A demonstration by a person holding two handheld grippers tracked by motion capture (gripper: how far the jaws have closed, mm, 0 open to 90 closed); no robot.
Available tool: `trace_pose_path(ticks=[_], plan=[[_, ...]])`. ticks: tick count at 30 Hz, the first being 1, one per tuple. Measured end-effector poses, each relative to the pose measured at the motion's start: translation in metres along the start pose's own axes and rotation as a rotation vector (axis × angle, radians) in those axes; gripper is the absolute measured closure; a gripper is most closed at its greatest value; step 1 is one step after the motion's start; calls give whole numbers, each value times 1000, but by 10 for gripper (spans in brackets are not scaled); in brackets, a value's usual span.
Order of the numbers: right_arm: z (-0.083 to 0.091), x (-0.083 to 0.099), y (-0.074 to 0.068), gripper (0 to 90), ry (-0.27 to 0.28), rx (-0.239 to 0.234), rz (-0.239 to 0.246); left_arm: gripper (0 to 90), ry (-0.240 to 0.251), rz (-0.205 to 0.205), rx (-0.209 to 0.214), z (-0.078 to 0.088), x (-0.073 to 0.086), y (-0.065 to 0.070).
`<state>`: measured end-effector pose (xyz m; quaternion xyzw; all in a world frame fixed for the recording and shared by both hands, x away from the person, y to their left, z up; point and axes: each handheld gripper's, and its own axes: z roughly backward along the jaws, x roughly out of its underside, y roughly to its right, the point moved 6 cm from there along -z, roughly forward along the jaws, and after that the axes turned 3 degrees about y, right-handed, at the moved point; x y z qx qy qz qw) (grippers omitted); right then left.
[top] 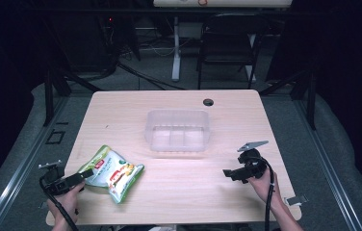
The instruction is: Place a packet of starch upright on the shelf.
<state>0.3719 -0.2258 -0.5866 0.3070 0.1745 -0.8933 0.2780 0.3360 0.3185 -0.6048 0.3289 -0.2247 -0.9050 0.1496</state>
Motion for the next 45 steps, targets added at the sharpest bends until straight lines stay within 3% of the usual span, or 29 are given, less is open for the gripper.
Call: trace_pose_path(ticks=[5, 8, 17, 24, 27, 32, 36, 39, 43, 45], plan=[[0, 0, 0, 142, 2, -8, -1, 465, 19, 12, 5, -3, -2, 0], [0, 0, 0, 142, 3, -7, -3, 492, 5, 19, 9, -4, -2, -1], [0, 0, 0, 142, 1, -8, -5, 712, -17, -5, 25, -6, -2, 1], [0, 0, 0, 143, 0, -8, -4, 811, -11, -7, 55, -5, -3, 2], [0, 0, 0, 142, -2, -8, -4, 850, -9, -28, 67, -5, -4, 3], [0, 0, 0, 143, -1, -7, -5, 871, -11, -39, 85, -5, -4, 4], [0, 0, 0, 143, -2, -7, -4, 781, -25, -53, 104, -6, -5, 4], [0, 0, 0, 143, -1, -6, -3, 767, -38, -70, 99, -7, -5, 3], [0, 0, 0, 143, -1, -6, -3, 849, -44, -92, 84, -9, -5, 4], [0, 0, 0, 143, 0, -7, -2, 885, -43, -125, 77, -9, -6, 7]])
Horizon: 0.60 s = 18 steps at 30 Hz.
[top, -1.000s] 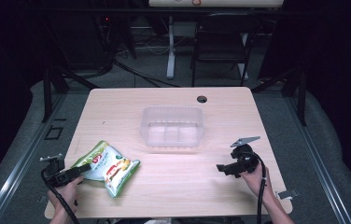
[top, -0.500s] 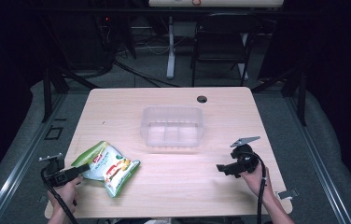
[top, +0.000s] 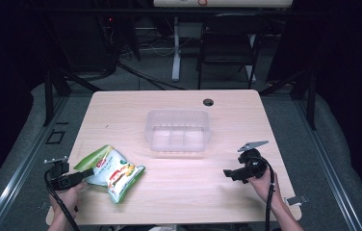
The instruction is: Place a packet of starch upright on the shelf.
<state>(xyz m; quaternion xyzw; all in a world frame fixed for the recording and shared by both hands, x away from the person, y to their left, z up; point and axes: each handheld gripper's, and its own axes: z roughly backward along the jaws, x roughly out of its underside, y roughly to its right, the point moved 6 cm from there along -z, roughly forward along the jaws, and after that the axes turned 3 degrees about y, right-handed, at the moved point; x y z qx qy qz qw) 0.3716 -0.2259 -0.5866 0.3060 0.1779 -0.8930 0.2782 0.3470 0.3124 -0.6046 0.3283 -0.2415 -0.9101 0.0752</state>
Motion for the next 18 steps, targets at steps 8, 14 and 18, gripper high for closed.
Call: trace_pose_path(ticks=[8, 14, 18], plan=[[0, 0, 0, 143, -2, 1, 0, 897, 20, -159, -39, 3, -6, 17], [0, 0, 0, 143, -2, 0, 0, 897, 35, -200, -28, 8, -10, 24], [0, 0, 1, 143, 2, 1, 2, 897, 53, -200, -10, 11, -11, 28]])
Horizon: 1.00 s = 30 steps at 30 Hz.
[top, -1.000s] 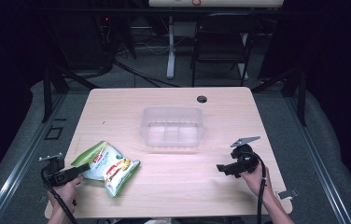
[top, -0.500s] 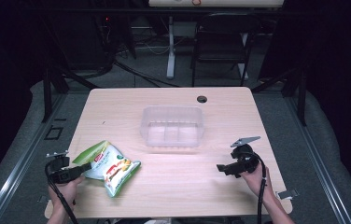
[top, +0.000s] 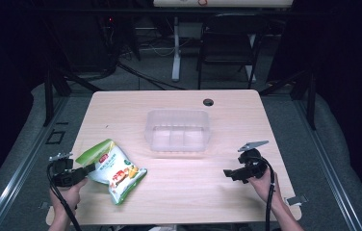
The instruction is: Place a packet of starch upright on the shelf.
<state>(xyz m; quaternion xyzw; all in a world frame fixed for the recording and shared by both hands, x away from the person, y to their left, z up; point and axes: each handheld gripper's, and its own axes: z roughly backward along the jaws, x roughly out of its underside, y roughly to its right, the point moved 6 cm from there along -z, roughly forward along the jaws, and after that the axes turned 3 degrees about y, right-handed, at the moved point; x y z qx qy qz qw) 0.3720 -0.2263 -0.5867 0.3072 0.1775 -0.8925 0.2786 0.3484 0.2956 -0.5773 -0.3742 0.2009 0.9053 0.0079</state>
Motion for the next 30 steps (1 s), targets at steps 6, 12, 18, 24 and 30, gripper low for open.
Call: trace_pose_path(ticks=[6, 12, 18, 24, 30], plan=[[0, 0, 0, 144, -1, 2, 0, 897, 6, -24, 17, 2, -2, 2], [0, 0, 1, 144, -2, 3, -1, 898, 26, -60, 44, 7, -6, 8], [0, 0, 0, 144, -2, 2, -1, 899, 39, -102, 84, 13, -10, 17], [0, 0, 1, 144, -2, 1, -1, 898, 55, -122, 118, 17, -13, 26], [0, 1, 1, 144, -4, 1, -1, 898, 58, -187, 178, 24, -16, 43]])
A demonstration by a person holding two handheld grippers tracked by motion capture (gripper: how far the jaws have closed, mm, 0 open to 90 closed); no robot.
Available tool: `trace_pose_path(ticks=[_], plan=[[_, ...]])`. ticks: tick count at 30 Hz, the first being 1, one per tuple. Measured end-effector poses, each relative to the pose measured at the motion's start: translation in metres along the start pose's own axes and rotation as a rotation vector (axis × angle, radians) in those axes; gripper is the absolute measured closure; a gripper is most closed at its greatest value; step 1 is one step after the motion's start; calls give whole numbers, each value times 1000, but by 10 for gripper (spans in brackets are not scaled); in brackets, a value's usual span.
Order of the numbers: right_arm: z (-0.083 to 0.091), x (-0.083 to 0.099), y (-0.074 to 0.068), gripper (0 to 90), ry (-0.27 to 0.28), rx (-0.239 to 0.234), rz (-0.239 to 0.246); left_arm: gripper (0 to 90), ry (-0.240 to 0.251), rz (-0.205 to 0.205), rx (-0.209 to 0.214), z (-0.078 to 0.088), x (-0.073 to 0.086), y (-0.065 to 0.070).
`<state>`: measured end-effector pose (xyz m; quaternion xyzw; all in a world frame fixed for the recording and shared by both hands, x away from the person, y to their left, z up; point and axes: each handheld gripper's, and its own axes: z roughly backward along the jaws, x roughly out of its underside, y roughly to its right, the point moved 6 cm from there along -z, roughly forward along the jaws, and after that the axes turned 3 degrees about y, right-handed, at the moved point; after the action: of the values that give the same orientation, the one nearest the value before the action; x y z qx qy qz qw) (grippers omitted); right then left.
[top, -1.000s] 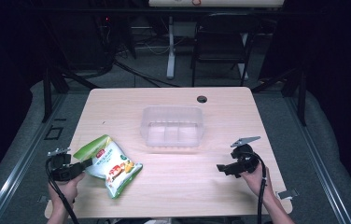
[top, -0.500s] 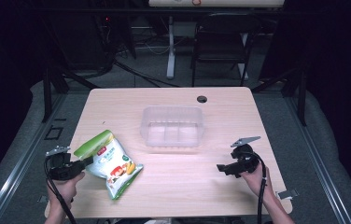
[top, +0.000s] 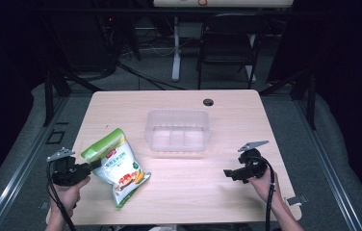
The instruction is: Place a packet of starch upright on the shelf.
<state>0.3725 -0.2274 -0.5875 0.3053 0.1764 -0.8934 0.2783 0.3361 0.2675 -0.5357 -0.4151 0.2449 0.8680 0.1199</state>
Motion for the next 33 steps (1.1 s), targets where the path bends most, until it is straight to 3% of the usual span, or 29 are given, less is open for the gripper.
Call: trace_pose_path(ticks=[7, 13, 21, 29, 33], plan=[[0, 0, 0, 144, -1, 3, 1, 898, 8, -62, 39, 4, -6, 18], [0, 0, 0, 144, 2, 2, -2, 896, -8, -131, 43, 5, -11, 32], [0, 1, 1, 144, -5, 5, 0, 897, -68, -164, 32, 7, -16, 44], [1, 2, 0, 145, -14, -3, -5, 899, -58, -194, 25, 6, -21, 54], [1, 1, 1, 145, -10, 4, -7, 900, -69, -209, 49, 6, -25, 63]])
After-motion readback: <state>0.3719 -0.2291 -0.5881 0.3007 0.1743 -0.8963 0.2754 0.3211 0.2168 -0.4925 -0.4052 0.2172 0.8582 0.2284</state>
